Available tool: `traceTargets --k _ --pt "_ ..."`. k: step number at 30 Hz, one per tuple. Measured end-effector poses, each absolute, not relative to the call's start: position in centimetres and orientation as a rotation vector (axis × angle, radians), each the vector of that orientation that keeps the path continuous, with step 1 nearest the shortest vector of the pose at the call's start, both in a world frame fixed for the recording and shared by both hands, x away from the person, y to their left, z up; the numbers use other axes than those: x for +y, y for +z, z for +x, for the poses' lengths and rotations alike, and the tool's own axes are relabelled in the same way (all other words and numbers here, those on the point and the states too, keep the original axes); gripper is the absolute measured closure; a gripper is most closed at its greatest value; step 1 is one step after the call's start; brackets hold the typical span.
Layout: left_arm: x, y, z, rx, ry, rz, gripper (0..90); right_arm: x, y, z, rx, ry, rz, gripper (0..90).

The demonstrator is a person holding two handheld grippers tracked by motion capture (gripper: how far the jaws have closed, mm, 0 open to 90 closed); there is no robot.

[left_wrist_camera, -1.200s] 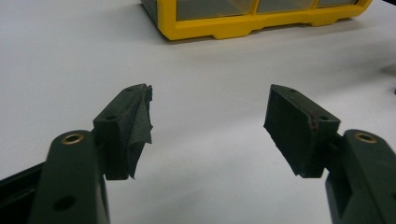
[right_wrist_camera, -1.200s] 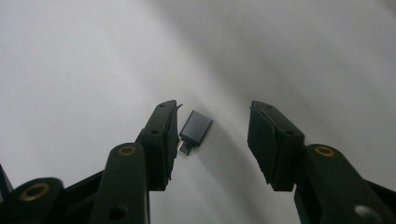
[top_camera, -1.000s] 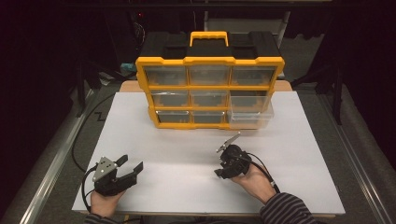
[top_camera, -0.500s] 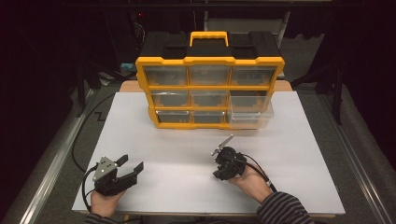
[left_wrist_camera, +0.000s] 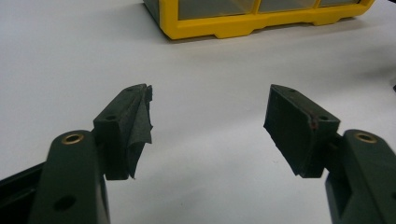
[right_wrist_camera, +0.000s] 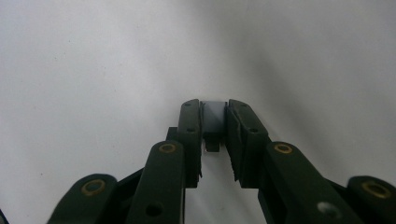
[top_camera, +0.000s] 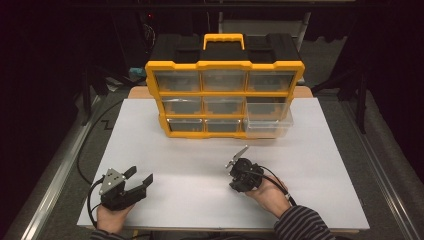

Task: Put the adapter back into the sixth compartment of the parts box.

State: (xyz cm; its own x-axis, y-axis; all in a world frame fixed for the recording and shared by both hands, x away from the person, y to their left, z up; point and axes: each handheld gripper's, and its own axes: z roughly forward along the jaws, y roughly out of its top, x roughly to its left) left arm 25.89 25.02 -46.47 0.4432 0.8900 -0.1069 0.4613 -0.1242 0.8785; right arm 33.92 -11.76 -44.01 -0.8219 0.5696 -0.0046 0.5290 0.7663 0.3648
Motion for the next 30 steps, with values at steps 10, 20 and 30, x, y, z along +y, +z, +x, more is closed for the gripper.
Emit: traceTargets --k 10,20,30 --pt "25.1 -46.5 25.9 1.163 0.563 1.753 32.3 -12.2 -44.1 33.9 2.838 0.583 0.907 76.9" --pt "25.0 -46.5 25.9 1.164 0.561 1.756 32.4 -13.5 -43.7 33.5 2.822 0.65 0.935 77.0" --pt "25.0 -46.5 26.0 1.164 0.563 1.757 32.3 -15.7 -43.2 33.1 2.796 0.693 0.987 77.0"
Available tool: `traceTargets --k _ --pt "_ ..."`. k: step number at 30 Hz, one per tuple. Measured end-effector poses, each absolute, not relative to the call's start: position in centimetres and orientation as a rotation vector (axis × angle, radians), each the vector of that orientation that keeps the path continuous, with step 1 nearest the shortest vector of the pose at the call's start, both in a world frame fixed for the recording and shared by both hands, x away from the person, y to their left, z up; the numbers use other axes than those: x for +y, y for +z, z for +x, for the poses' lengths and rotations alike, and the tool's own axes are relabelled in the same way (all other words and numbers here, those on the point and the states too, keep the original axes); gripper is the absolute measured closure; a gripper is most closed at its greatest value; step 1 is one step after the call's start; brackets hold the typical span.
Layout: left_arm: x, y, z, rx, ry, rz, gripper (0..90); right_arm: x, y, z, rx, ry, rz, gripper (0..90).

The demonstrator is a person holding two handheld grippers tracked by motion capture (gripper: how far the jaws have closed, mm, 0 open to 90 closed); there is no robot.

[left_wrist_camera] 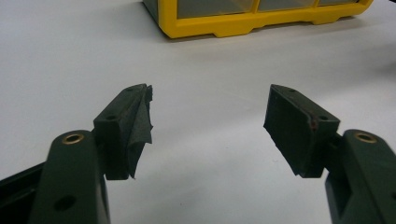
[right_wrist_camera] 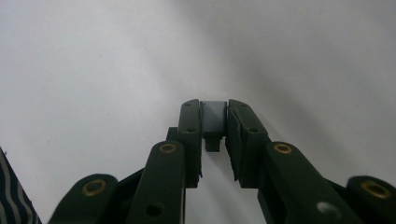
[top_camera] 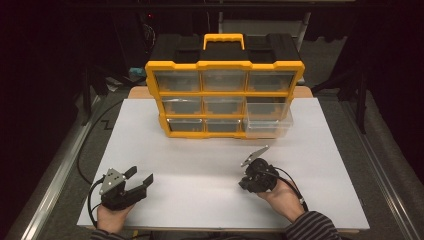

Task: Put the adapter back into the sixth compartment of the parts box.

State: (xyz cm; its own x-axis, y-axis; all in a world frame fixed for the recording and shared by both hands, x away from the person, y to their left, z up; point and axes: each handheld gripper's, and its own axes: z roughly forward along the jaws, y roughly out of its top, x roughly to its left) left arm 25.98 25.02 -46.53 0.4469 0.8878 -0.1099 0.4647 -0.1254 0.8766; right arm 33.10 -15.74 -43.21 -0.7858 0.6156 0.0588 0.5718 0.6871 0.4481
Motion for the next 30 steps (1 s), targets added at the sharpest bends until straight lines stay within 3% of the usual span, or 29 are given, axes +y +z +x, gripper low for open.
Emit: traceTargets --k 30 --pt "24.9 -46.6 26.1 1.169 0.562 1.759 32.3 -22.2 -41.4 30.3 2.599 0.937 1.12 77.0"
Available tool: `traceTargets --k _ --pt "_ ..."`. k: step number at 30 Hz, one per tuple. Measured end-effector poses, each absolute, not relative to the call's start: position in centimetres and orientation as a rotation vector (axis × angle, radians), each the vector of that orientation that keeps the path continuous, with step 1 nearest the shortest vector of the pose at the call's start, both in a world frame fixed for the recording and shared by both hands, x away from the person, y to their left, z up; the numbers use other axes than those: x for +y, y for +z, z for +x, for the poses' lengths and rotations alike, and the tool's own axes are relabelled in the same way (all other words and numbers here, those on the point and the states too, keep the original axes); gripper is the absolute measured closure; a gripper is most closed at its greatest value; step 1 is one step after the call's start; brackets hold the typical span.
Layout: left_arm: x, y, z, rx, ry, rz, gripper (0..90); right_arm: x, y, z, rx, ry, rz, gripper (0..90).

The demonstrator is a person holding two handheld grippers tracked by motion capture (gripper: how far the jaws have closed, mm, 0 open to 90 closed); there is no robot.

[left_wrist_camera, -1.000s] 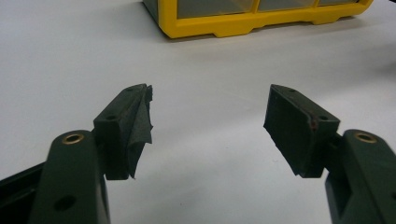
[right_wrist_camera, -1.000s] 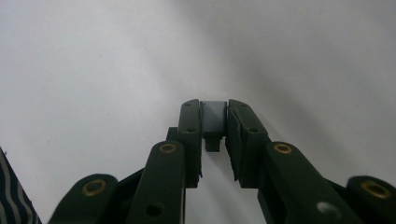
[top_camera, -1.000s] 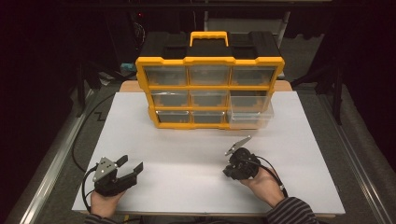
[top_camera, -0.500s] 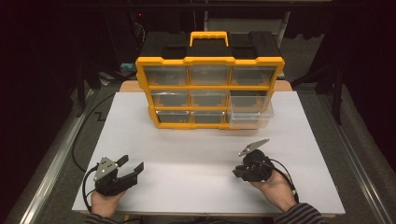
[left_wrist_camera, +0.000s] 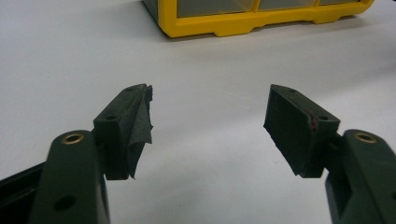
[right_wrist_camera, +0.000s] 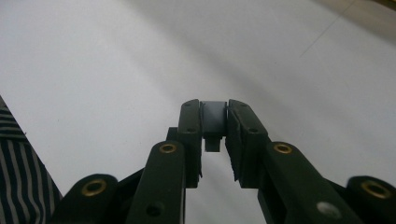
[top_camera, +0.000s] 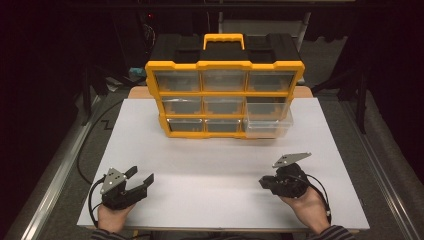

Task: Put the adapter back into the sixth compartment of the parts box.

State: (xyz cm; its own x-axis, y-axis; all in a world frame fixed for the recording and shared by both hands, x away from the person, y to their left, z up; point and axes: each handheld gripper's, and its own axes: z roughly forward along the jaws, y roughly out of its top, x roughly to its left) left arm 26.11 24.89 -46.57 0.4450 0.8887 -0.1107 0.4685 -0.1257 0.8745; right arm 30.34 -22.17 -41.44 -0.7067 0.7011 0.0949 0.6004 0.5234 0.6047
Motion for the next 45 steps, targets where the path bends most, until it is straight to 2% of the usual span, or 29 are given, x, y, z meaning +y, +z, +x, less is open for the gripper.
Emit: traceTargets --k 14,45 --pt "24.9 -46.6 26.1 1.172 0.56 1.756 32.3 -24.0 -40.6 29.6 2.496 1.086 1.141 77.0" --pt "24.9 -46.6 26.1 1.17 0.57 1.759 32.3 -25.9 -35.2 29.9 2.315 1.295 1.095 76.9"
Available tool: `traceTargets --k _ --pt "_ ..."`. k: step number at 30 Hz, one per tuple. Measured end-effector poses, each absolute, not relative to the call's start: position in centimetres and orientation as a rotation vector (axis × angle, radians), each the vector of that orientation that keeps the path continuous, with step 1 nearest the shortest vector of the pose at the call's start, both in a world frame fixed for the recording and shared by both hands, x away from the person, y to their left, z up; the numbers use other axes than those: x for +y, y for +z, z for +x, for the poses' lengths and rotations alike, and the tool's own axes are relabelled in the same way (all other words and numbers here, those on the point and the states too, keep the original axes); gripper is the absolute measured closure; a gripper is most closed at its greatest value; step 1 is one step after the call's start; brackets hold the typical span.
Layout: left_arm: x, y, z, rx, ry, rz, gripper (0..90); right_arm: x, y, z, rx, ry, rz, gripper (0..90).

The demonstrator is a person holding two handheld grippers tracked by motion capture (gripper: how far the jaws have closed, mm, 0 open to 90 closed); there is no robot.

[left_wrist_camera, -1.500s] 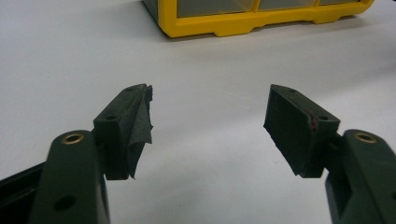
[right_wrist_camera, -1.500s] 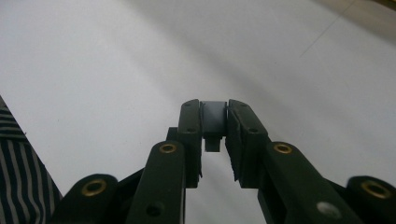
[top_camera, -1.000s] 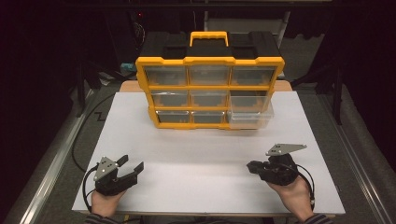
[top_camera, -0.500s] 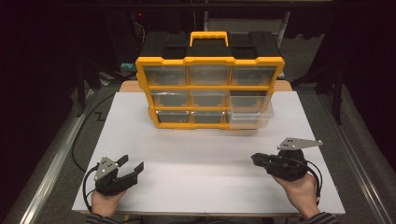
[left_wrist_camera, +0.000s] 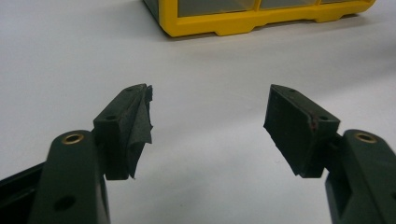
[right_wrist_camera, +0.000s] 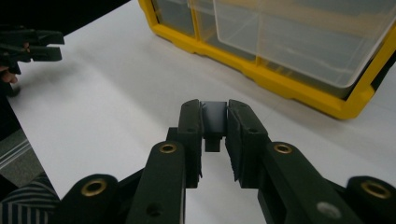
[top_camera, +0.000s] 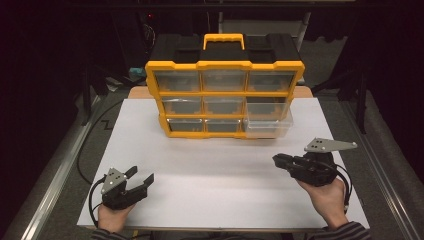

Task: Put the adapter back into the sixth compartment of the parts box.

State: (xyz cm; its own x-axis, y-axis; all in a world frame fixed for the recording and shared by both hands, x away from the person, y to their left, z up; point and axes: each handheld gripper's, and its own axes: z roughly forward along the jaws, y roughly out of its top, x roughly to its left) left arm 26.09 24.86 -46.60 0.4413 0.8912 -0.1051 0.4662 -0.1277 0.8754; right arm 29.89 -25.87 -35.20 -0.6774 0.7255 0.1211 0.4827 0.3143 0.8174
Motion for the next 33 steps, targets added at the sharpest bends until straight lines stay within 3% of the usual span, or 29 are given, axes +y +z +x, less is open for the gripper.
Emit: traceTargets --k 33 --pt "24.8 -46.6 26.2 1.176 0.562 1.766 32.2 -26.0 -30.3 32.2 2.247 1.352 1.055 77.0"
